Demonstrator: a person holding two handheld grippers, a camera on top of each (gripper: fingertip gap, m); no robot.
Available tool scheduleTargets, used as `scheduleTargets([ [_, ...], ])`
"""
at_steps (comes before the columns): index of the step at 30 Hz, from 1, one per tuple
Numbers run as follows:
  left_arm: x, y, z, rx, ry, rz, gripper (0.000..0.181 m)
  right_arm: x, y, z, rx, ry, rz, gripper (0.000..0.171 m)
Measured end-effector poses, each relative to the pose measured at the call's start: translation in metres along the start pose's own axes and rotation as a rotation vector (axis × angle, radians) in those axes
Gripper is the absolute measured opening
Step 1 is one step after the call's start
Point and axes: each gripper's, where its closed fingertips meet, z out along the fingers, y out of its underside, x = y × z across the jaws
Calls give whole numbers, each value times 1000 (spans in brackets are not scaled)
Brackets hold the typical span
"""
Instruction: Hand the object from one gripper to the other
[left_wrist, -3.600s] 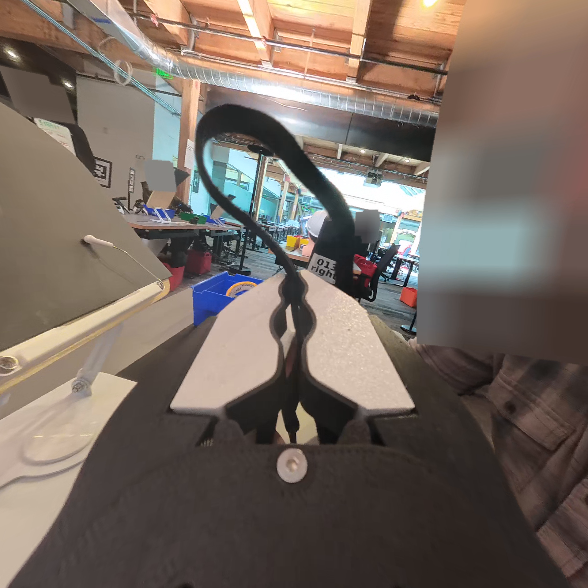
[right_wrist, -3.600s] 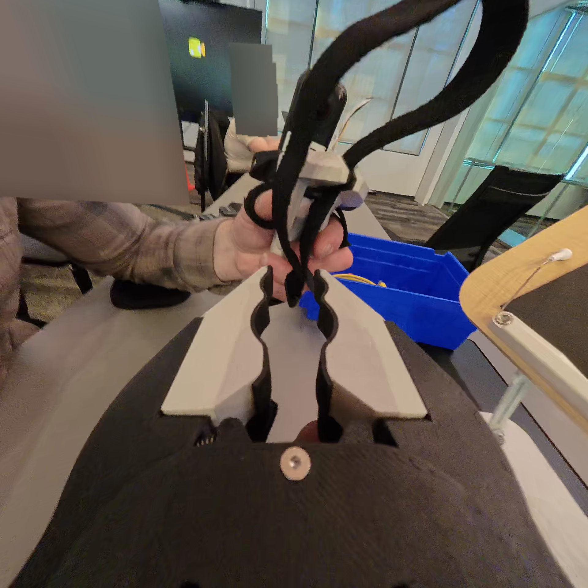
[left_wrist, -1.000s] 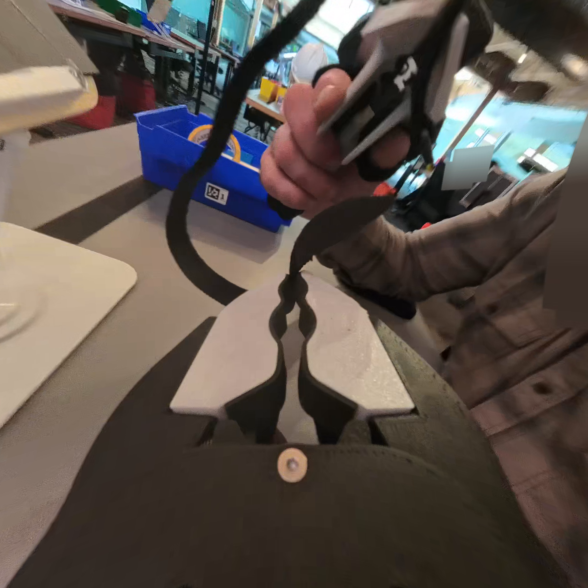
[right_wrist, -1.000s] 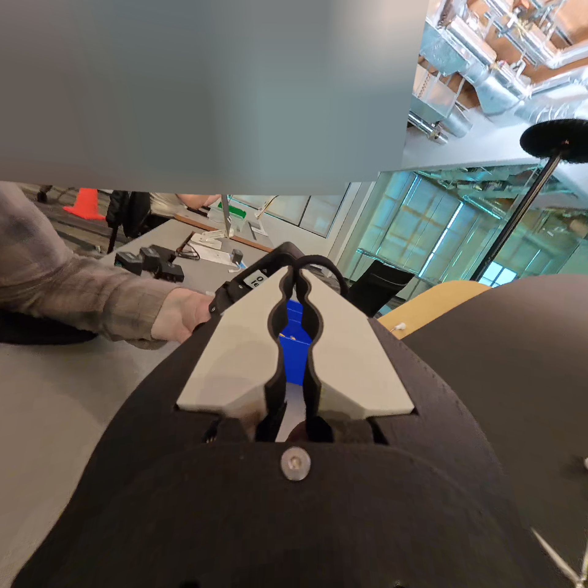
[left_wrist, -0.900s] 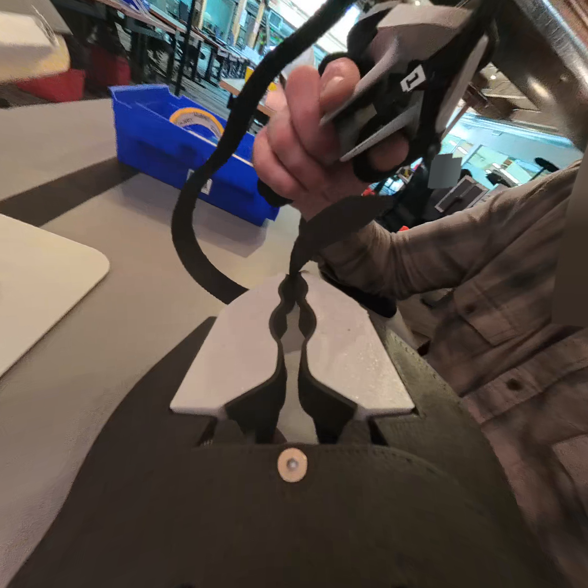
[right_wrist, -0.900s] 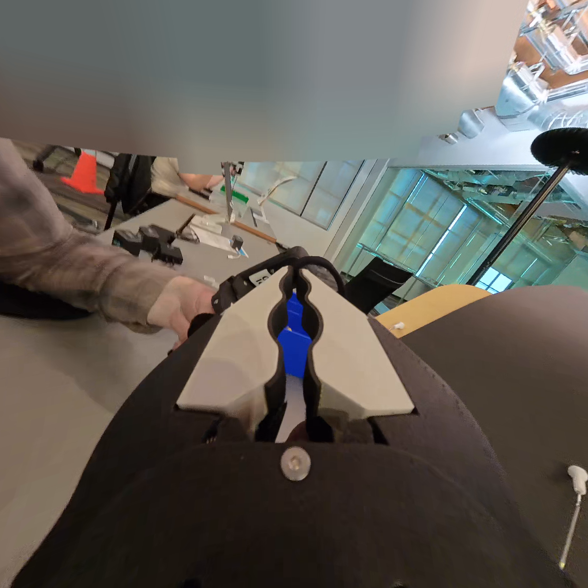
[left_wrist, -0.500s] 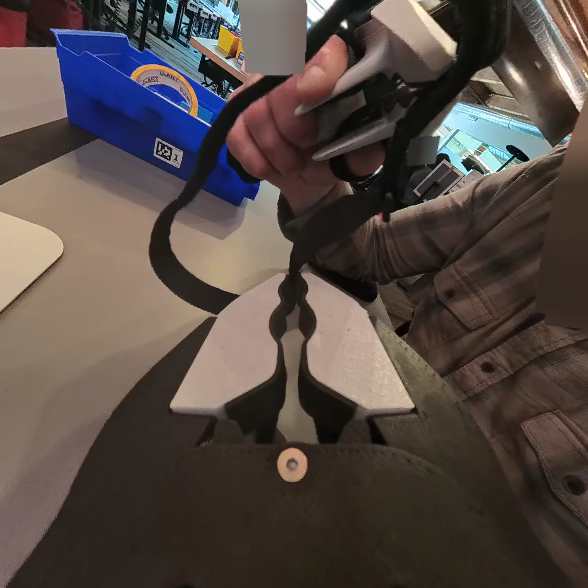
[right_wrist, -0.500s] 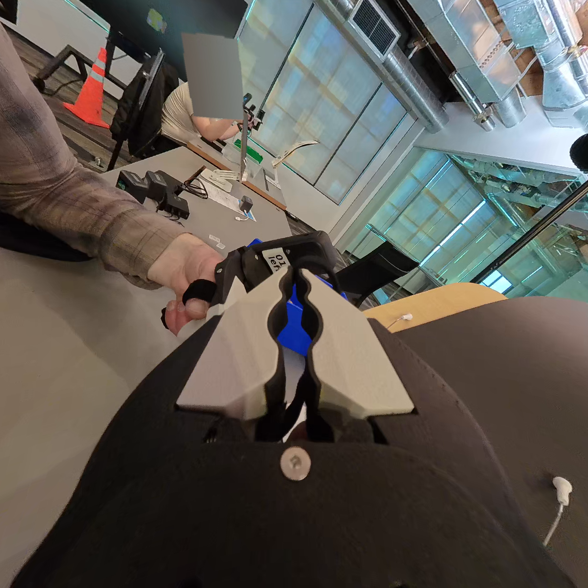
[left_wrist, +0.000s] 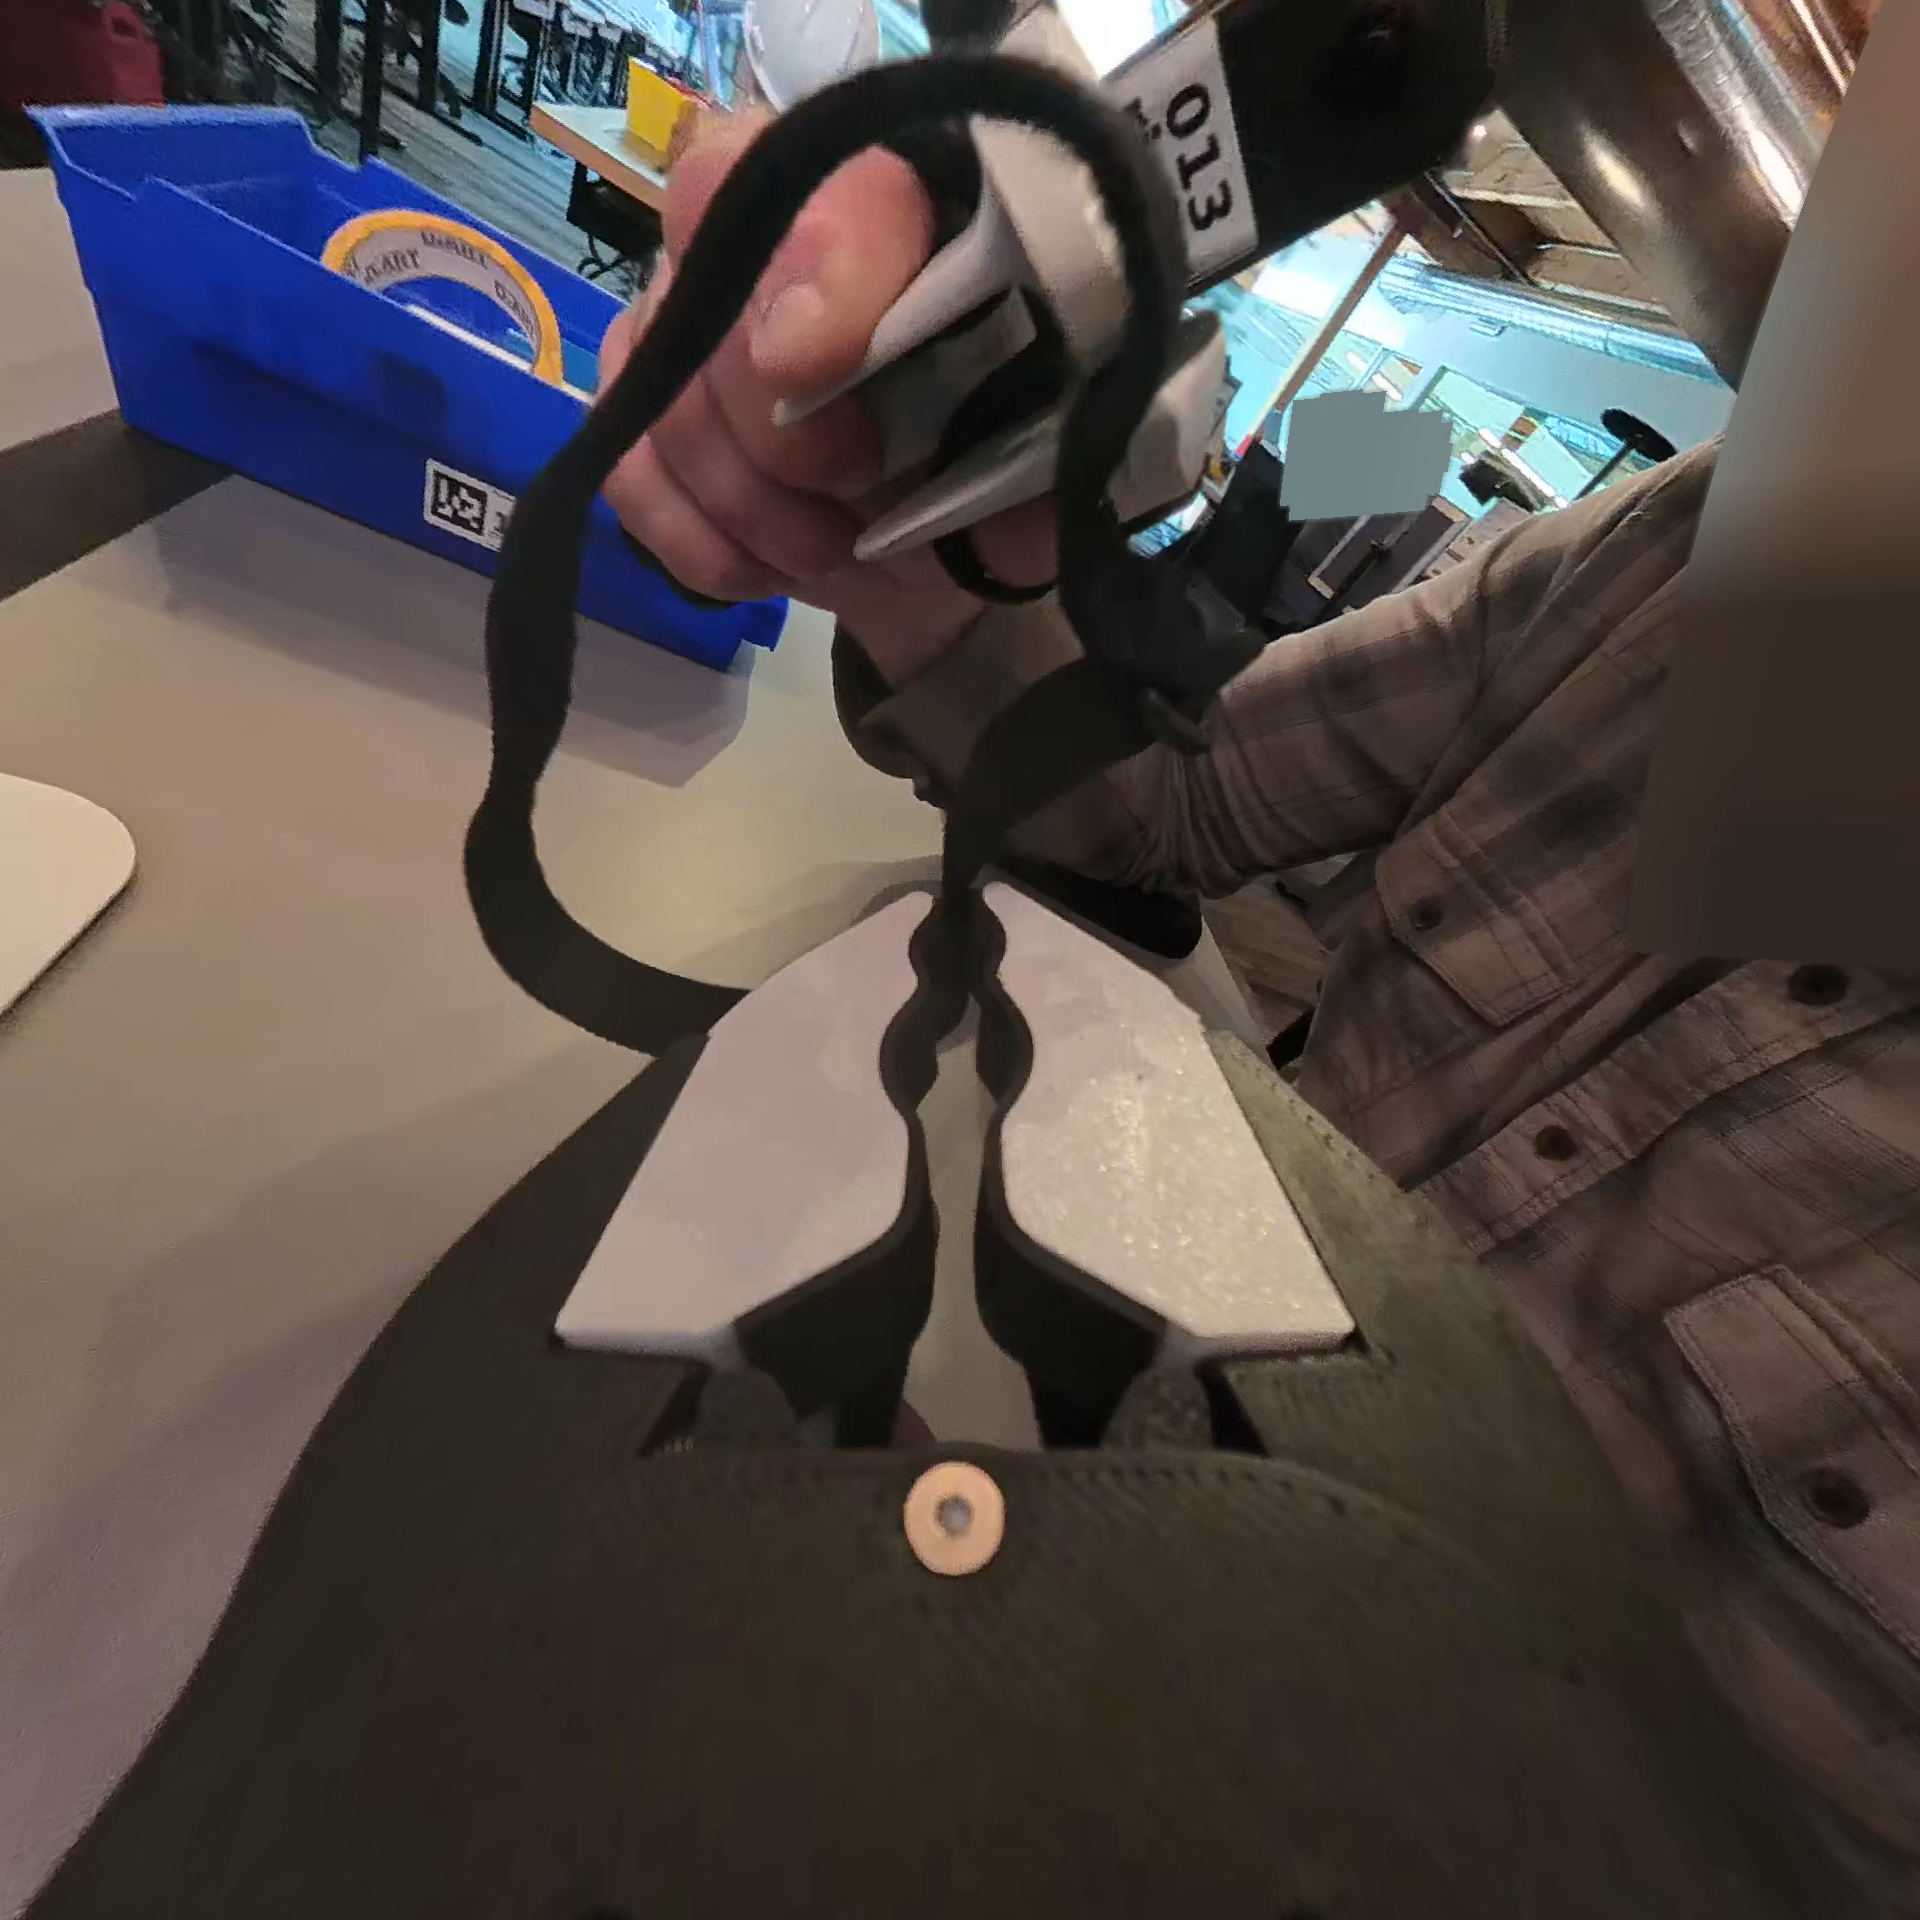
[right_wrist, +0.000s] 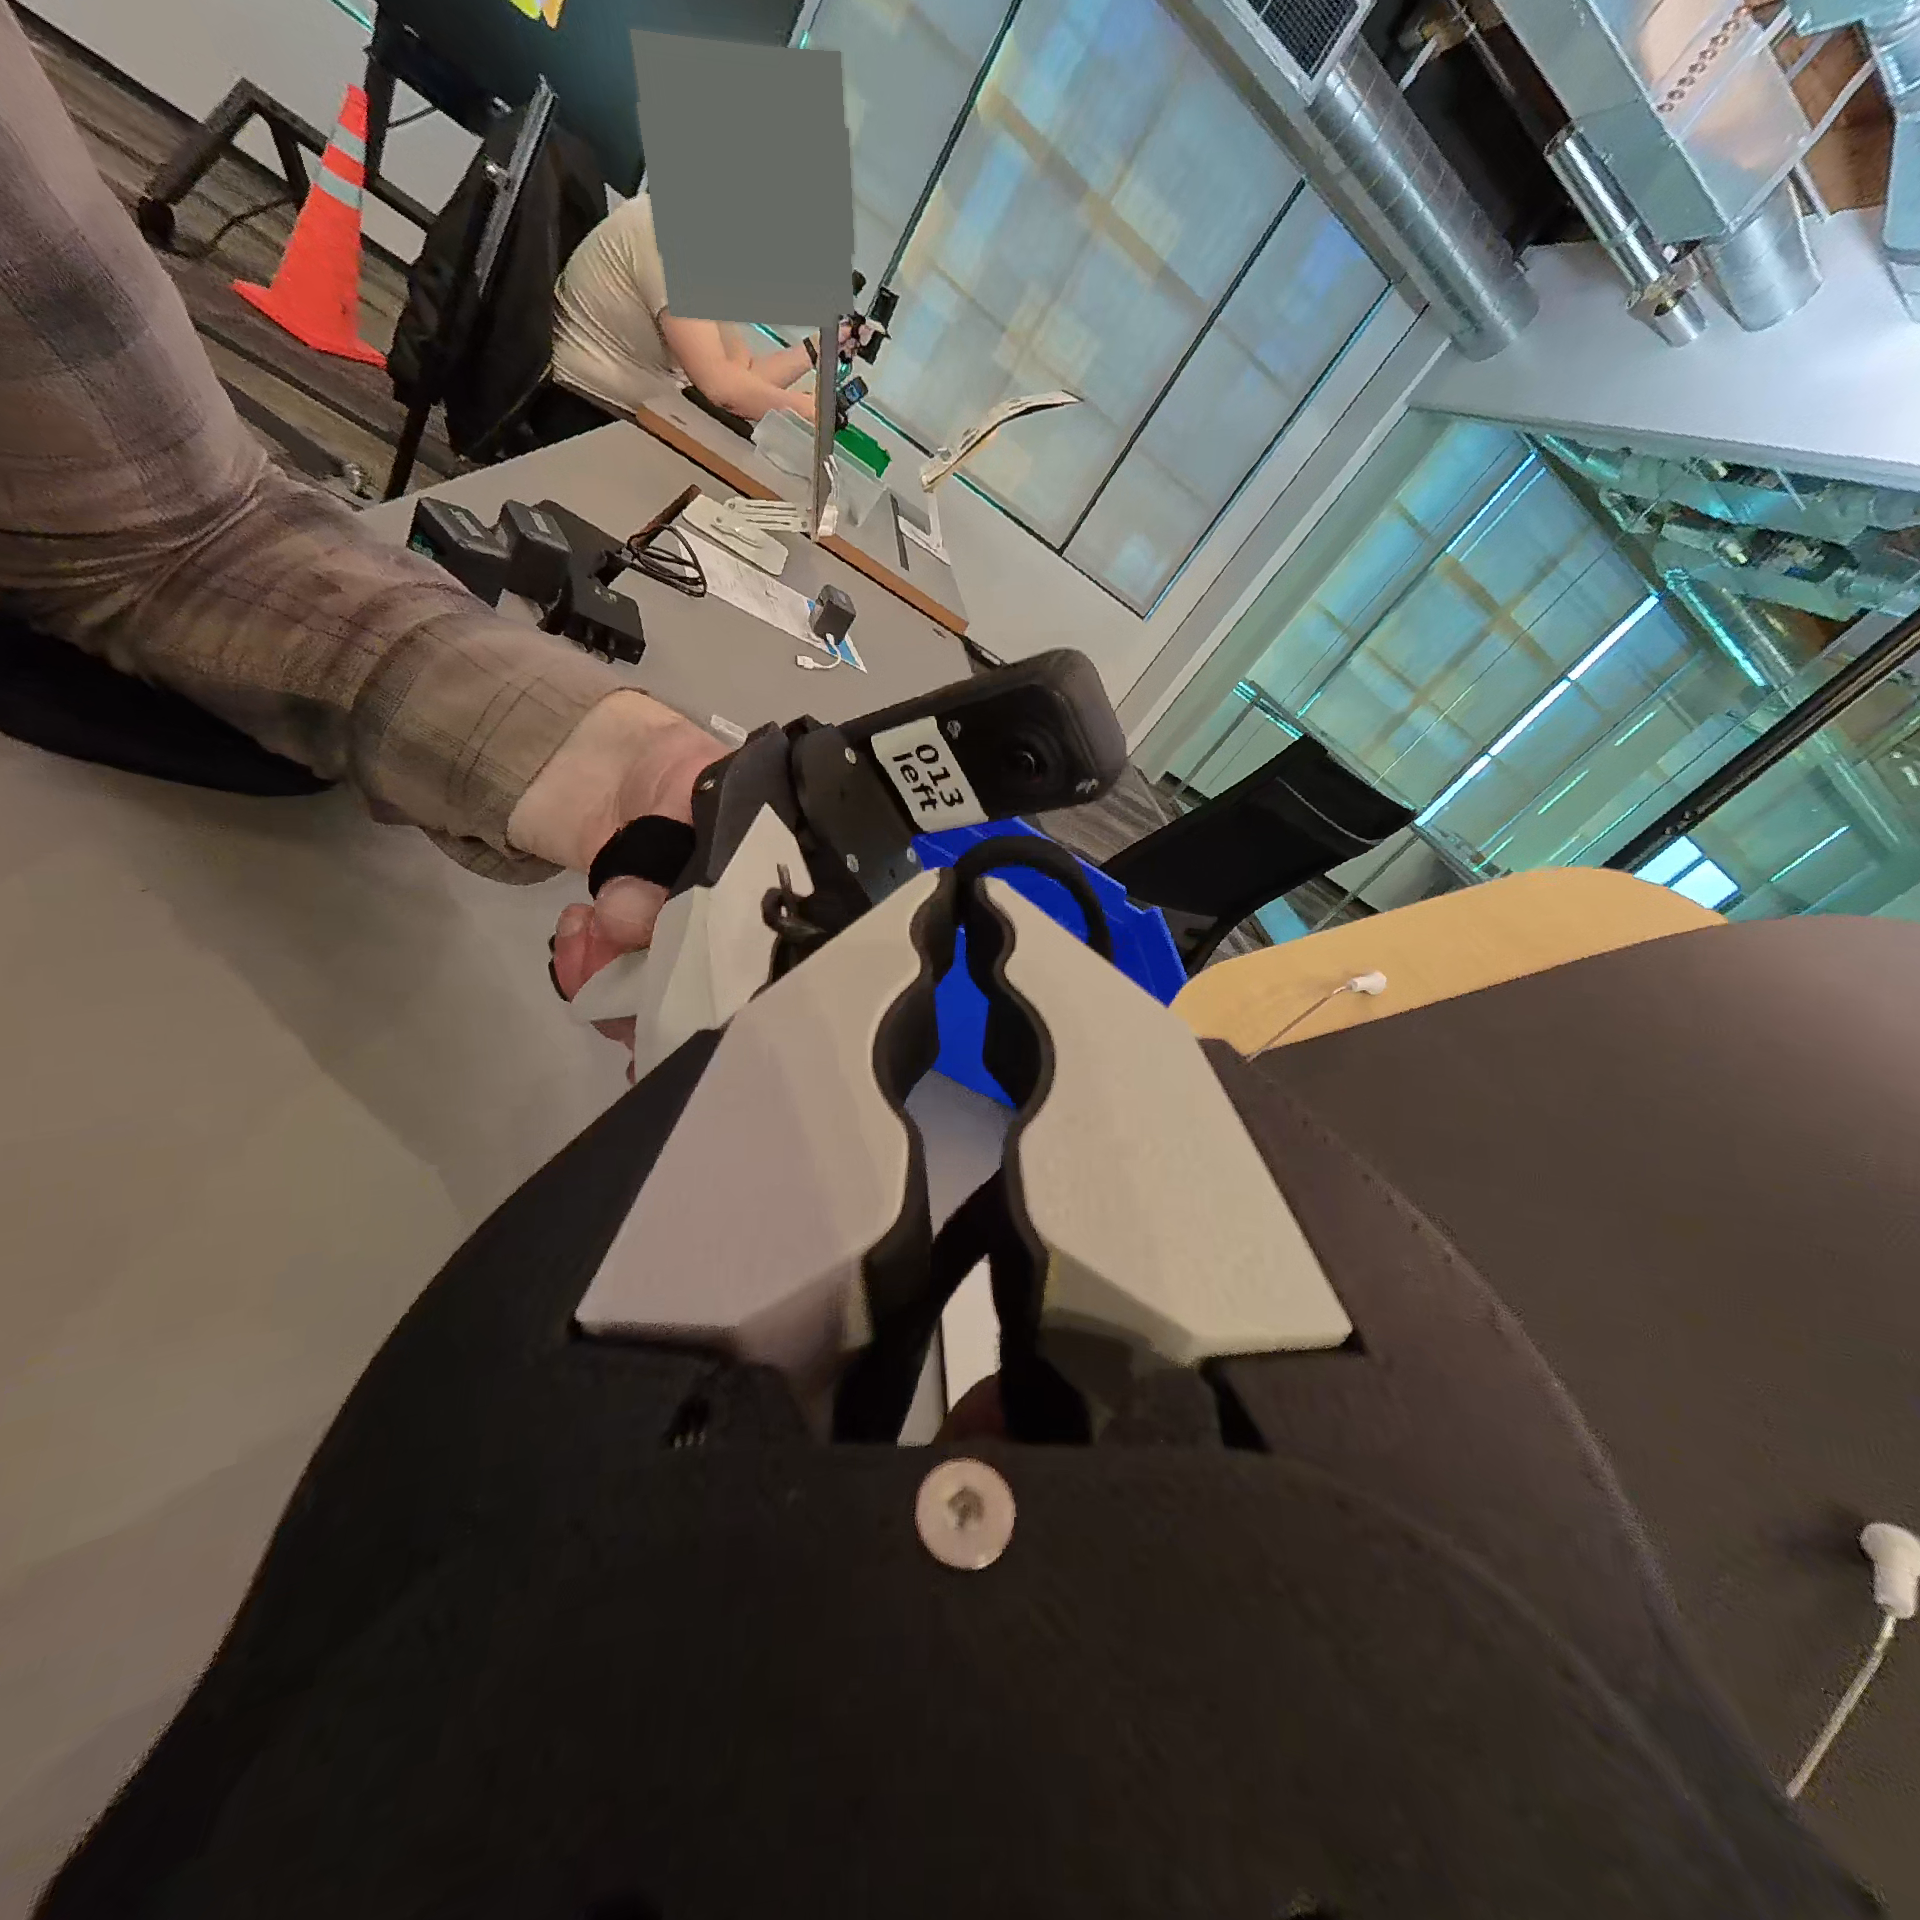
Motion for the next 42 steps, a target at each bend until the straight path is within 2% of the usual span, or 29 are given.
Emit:
scheduleTargets([
  [5,1,-1,-2,-10,-22,43,1,1,5,1,-16,2,26,0],
  [13,11,1,-1,-19,46,41,1,-3,-12,-3,18,12,-84,0],
  [16,15,3,0,-28,67,50,1,-10,-4,2,-39,4,-169,0],
  [20,19,4,0,-36,89,60,1,-12,-5,3,-40,0,-182,0],
  [33,17,-3,-2,-2,68,79,1,-5,3,3,-30,-11,0,3],
  [42,17,-6,-5,5,52,91,1,-2,1,-2,-29,-54,132,22],
])
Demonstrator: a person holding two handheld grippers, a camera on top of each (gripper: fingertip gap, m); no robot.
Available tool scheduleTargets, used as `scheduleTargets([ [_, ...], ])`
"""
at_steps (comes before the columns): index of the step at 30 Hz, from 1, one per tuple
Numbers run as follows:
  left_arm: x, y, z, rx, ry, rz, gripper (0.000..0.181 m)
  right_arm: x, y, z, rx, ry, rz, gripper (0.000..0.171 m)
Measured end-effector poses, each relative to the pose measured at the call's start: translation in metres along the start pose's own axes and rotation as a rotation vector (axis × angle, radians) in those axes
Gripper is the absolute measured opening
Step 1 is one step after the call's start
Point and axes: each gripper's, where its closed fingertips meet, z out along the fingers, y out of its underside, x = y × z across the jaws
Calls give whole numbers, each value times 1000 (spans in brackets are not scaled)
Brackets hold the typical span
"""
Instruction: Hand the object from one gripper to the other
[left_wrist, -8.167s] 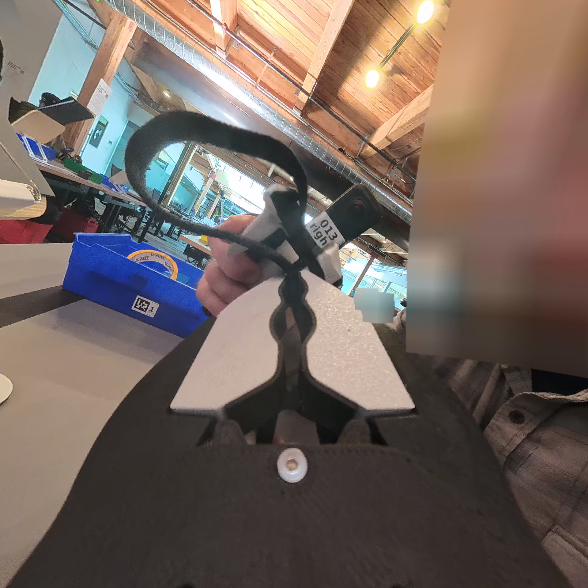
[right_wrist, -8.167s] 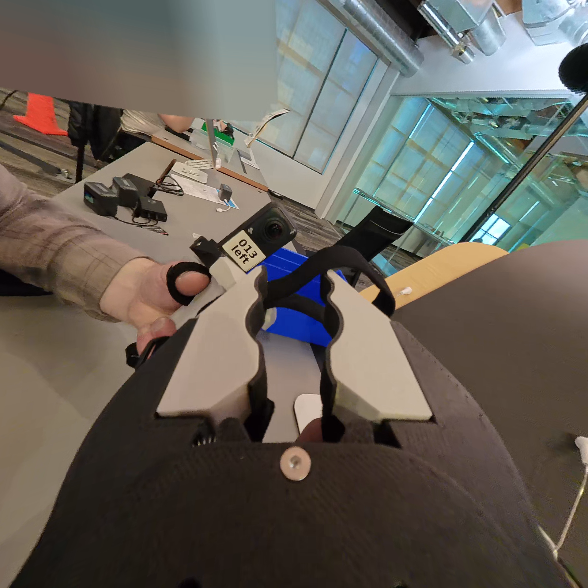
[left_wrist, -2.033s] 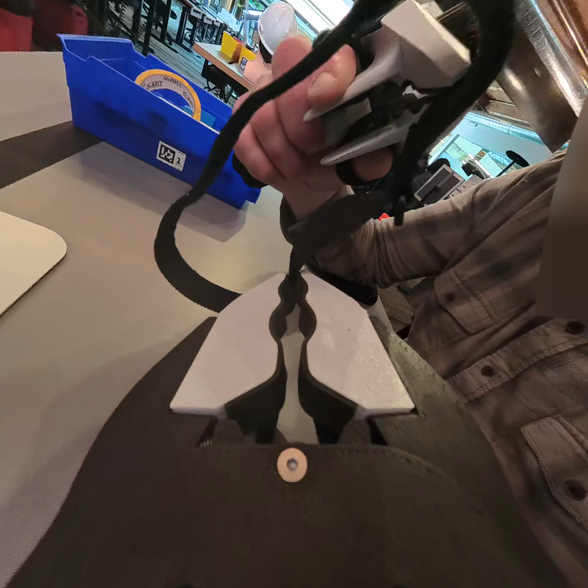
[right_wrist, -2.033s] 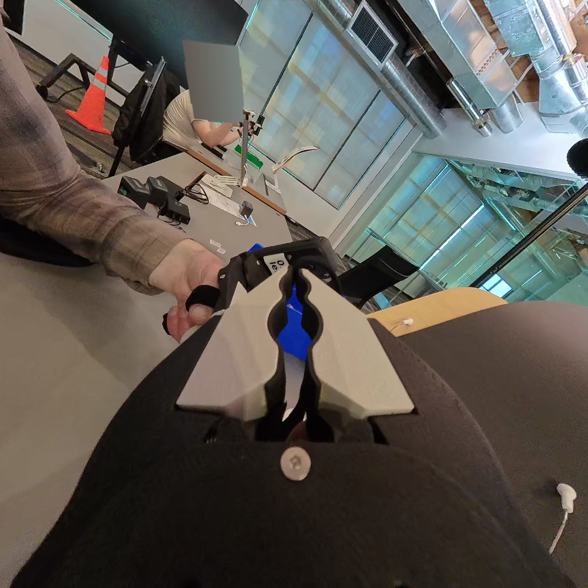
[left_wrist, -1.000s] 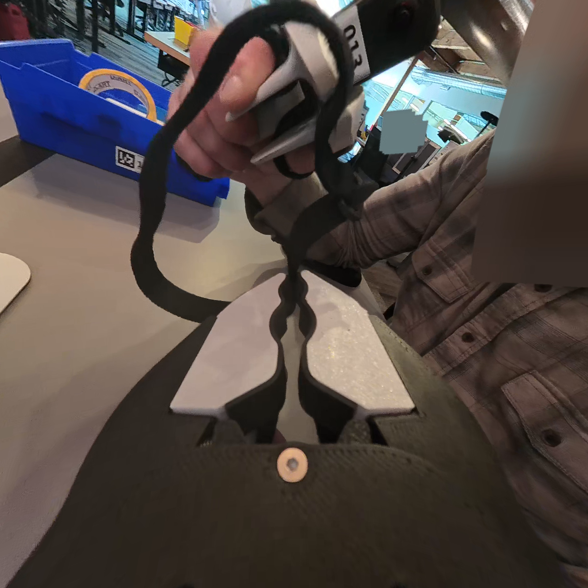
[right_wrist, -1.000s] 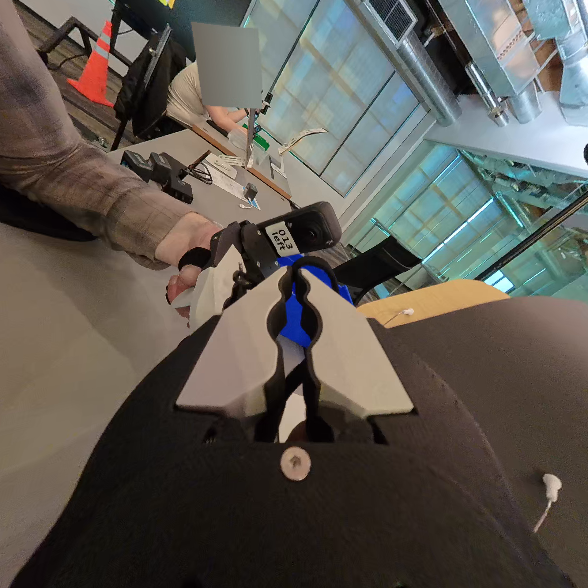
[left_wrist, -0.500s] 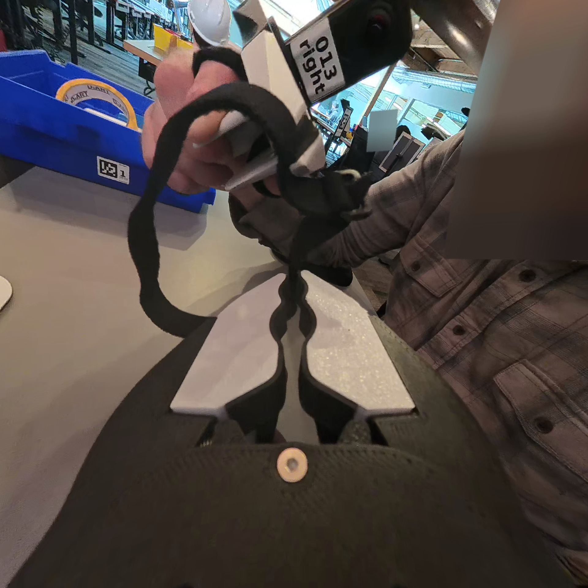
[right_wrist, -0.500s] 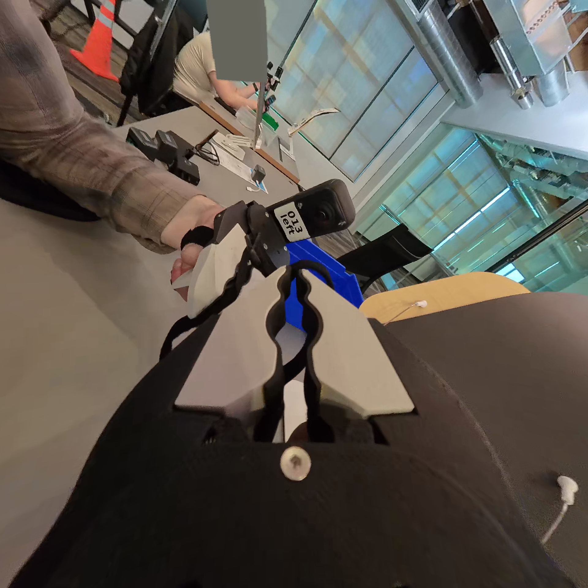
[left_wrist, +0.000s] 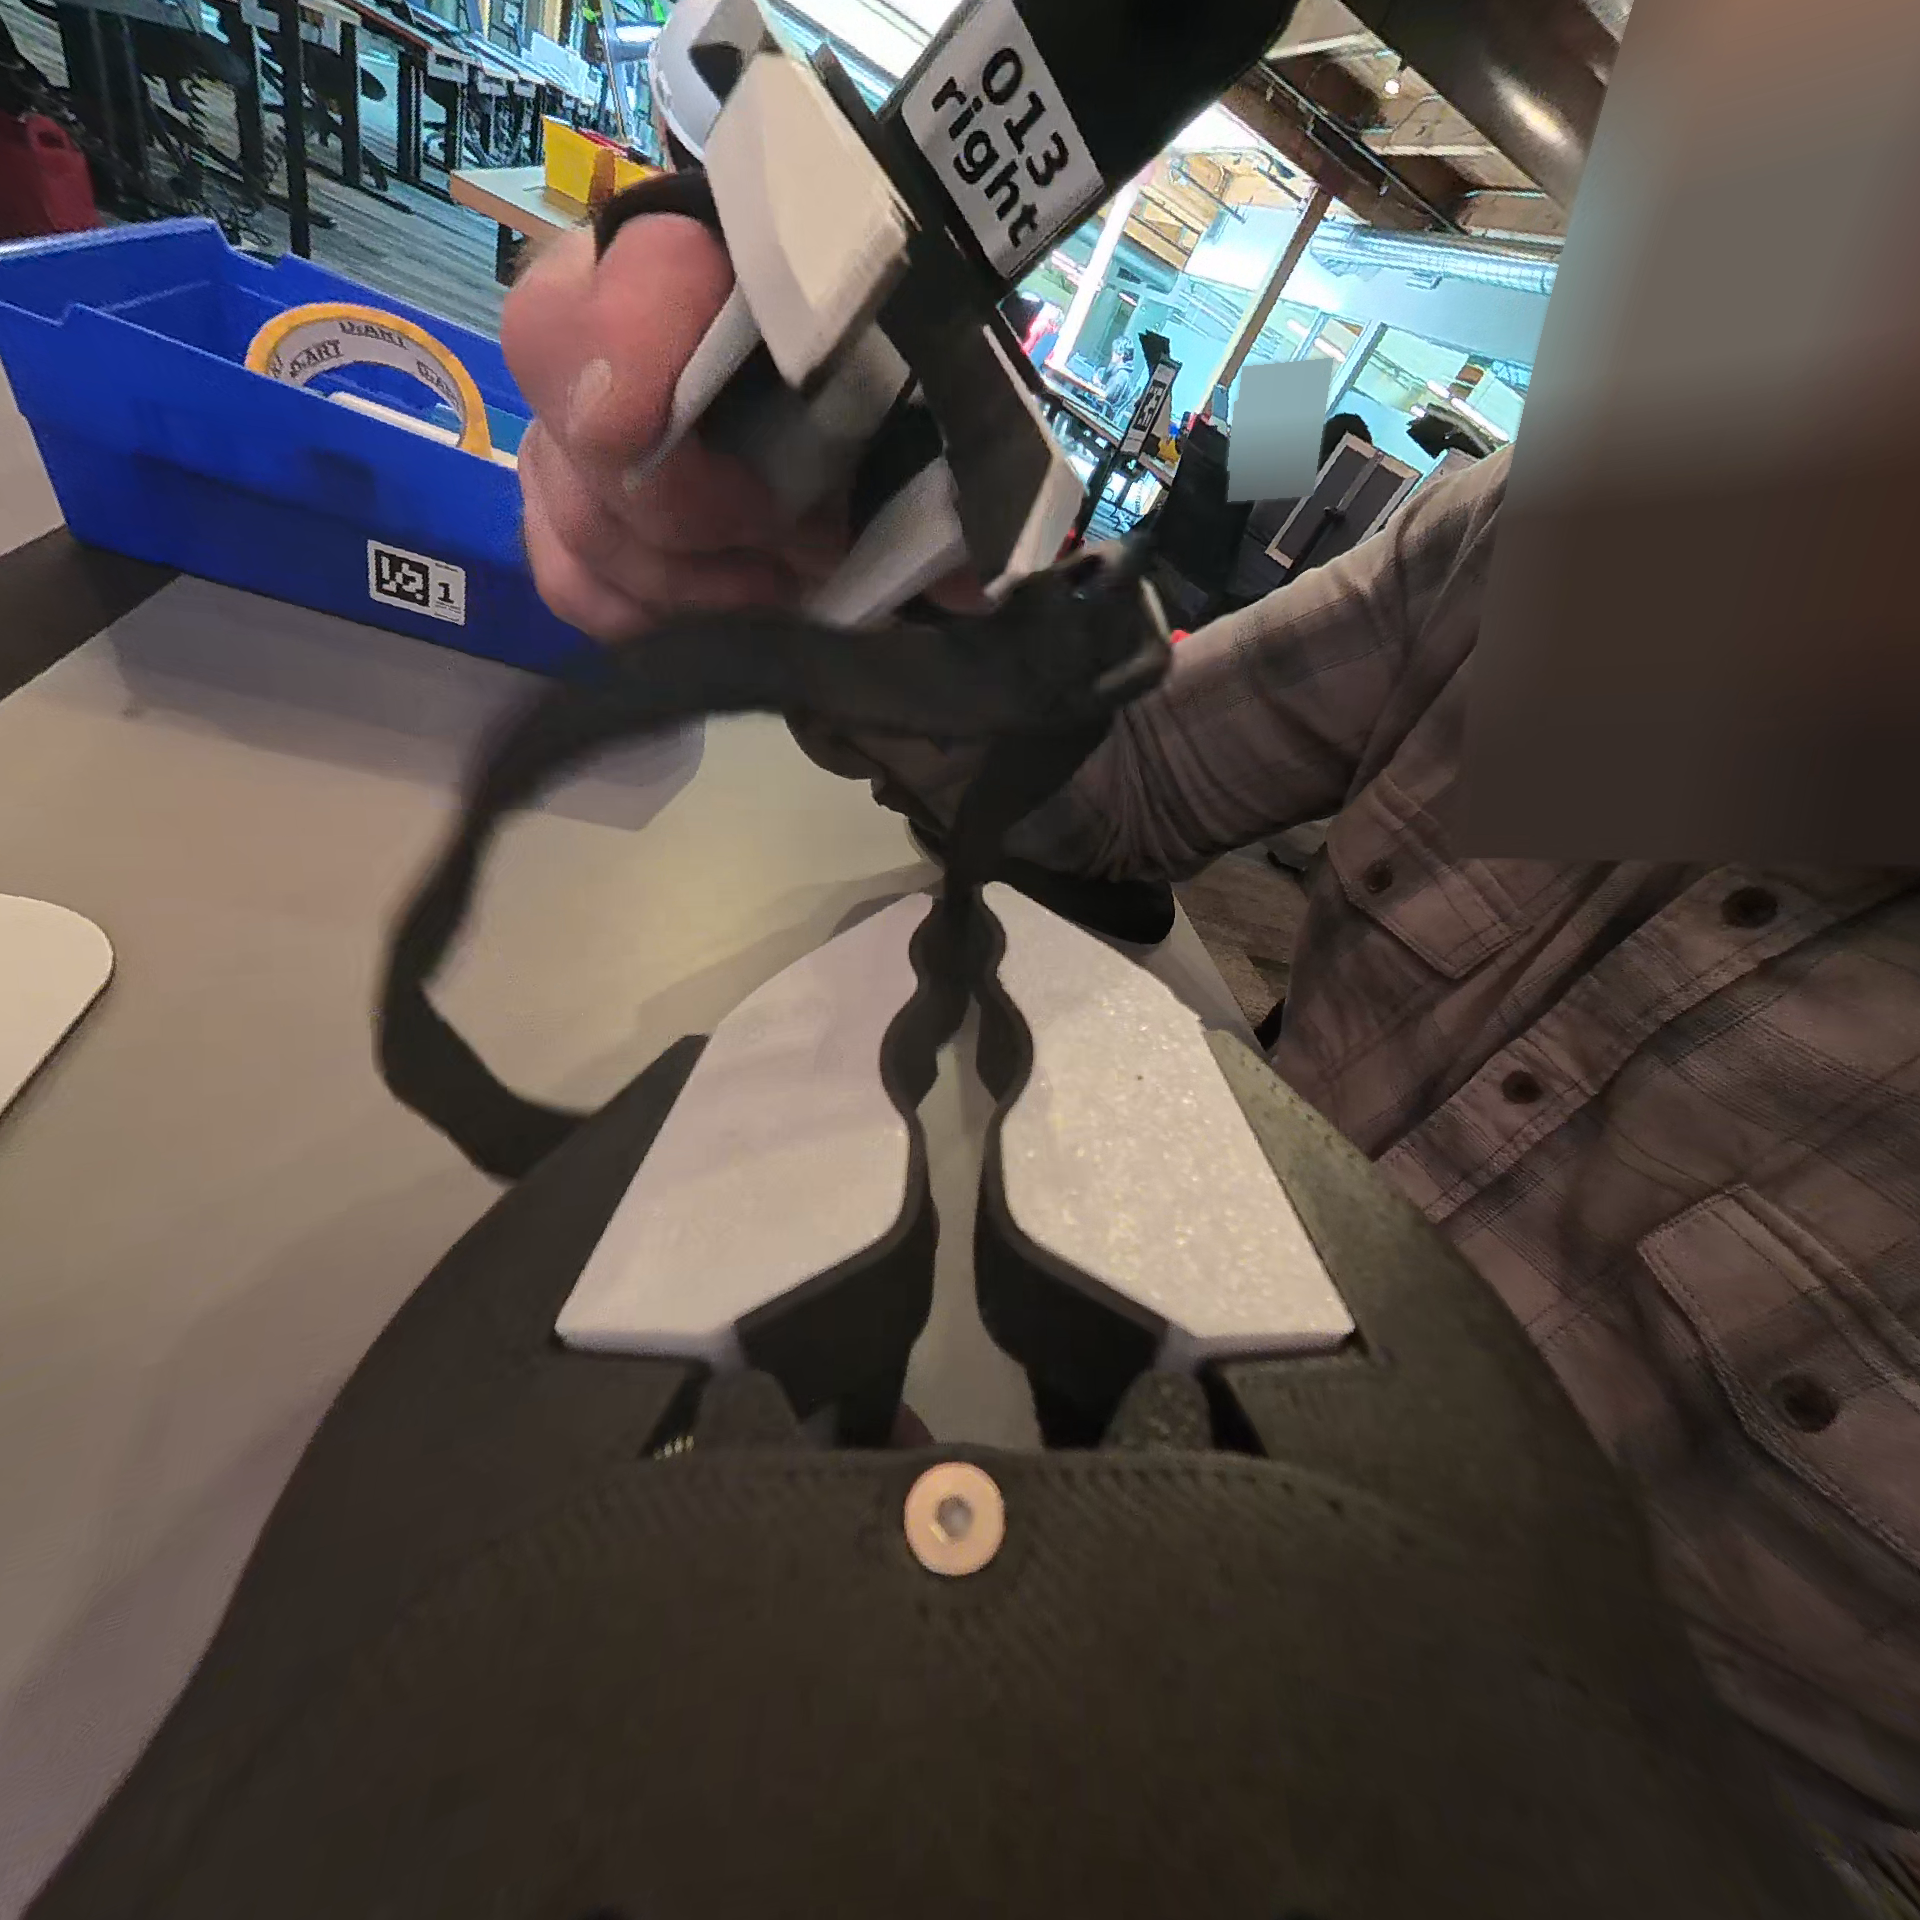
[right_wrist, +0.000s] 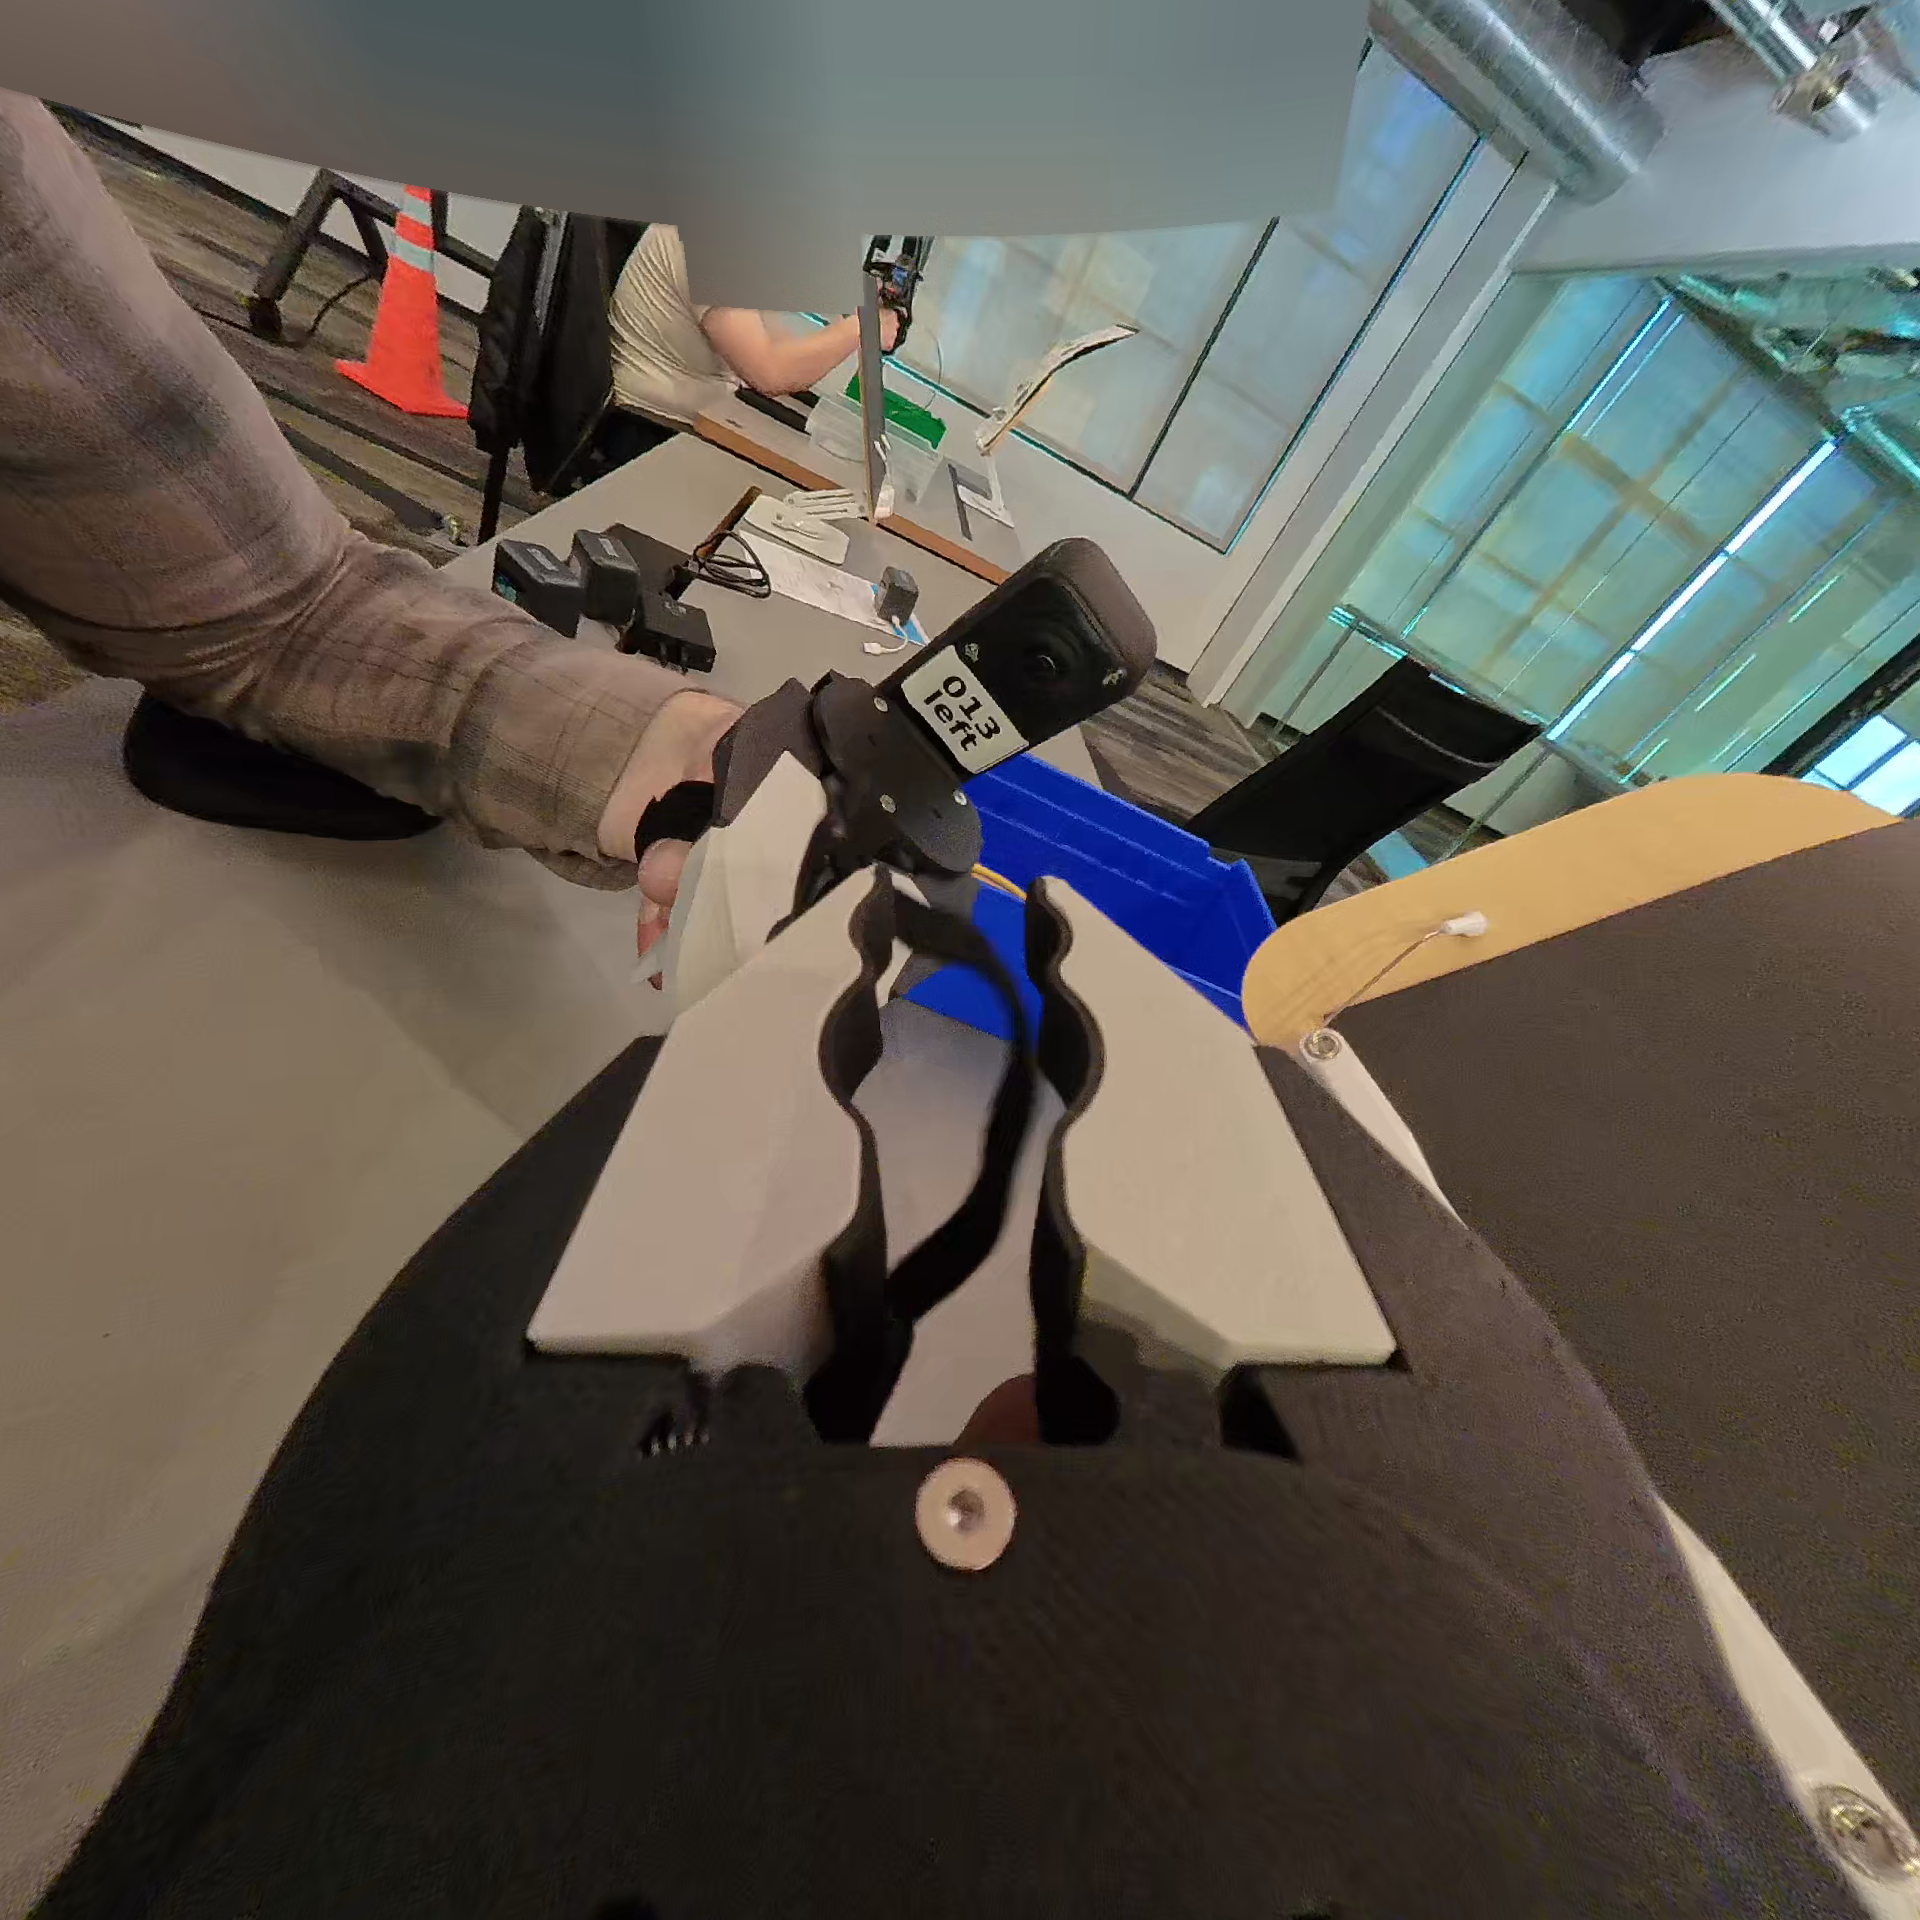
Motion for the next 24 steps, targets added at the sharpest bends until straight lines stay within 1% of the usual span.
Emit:
scheduleTargets([
  [4,0,-1,-1,6,3,-4,1,1,-4,-5,5,1,-10,23],
  [8,1,-1,0,5,6,-2,0,-4,-5,-5,-1,-30,-1,20],
  [10,0,0,0,3,3,-1,1,-1,1,-6,-38,-25,-2,21],
  [14,1,-1,-1,1,-1,8,0,4,5,-14,-21,-45,78,22],
  [16,2,-1,-1,2,3,7,0,2,9,-13,-32,-54,75,21],
  [21,6,-1,0,-3,23,11,0,3,18,-9,-77,-16,-27,6],
  [24,9,0,1,-9,36,17,0,2,20,-10,-72,-35,7,8],
])
